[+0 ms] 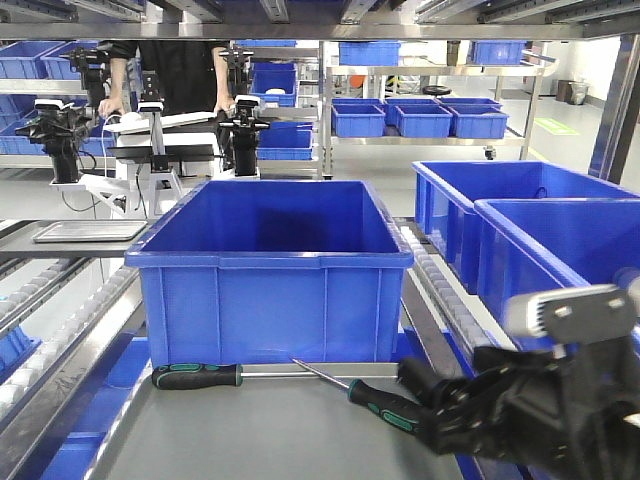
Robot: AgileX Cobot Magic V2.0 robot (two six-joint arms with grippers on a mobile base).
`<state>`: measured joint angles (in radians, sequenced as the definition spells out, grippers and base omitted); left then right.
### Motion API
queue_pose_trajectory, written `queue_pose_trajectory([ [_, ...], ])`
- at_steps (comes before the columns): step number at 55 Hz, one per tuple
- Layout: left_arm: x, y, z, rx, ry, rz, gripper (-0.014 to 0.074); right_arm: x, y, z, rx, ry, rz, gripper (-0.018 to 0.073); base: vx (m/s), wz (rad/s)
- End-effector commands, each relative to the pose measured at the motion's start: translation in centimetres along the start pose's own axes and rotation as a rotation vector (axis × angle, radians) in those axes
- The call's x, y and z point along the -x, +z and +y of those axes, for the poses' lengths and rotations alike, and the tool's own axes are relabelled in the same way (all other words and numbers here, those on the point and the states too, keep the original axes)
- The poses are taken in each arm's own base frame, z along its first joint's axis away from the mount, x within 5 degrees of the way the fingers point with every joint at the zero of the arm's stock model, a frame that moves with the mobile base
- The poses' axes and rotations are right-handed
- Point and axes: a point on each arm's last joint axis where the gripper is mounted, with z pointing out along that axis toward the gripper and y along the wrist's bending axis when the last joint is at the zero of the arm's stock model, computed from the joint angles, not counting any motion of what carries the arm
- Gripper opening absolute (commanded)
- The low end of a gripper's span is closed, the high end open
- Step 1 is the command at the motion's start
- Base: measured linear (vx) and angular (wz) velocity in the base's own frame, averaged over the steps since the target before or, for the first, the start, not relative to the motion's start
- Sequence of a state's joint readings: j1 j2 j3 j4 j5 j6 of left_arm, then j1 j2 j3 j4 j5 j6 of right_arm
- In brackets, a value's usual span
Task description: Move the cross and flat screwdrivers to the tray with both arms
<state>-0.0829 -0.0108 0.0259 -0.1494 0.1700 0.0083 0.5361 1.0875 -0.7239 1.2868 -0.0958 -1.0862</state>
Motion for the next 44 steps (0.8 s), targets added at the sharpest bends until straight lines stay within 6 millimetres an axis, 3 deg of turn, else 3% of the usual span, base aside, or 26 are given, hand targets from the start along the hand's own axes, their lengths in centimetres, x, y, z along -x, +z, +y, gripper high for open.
queue_pose_trajectory([
  [1,1.5,-0.2,-0.1,-0.003,-0.01,-0.102,-0.0006,2.2,-1.9,-0.4,-0.04,-0.018,-0.116,0.0548,0.0,0.0],
  [9,1.5,-0.2,-0.1,-0.003,-0.01,-0.102,-0.0006,2.9,-5.0,-0.9,-0.063,0.02,-0.21,0.0515,0.0,0.0],
  [17,1.5,-0.2,-0.1,-0.003,-0.01,-0.102,-0.0006,3.6,-6.8,-0.9,-0.057,0.017,-0.271,0.0452,0.0,0.0],
  [30,1.5,-0.2,-0.1,-0.003,-0.01,-0.102,-0.0006,4.3,-8.6,-0.9,-0.035,0.026,-0.331,0.0182,0.0,0.0],
  [38,1.5,-0.2,-0.1,-0.003,-0.01,-0.102,-0.0006,4.3,-8.7,-0.9,-0.035,0.025,-0.333,-0.0006,0.0,0.0],
  [44,1.5,-0.2,-0.1,-0.003,-0.01,-0.102,-0.0006,4.5,-8.9,-1.0,-0.049,-0.028,-0.355,-0.0013,0.0,0.0],
])
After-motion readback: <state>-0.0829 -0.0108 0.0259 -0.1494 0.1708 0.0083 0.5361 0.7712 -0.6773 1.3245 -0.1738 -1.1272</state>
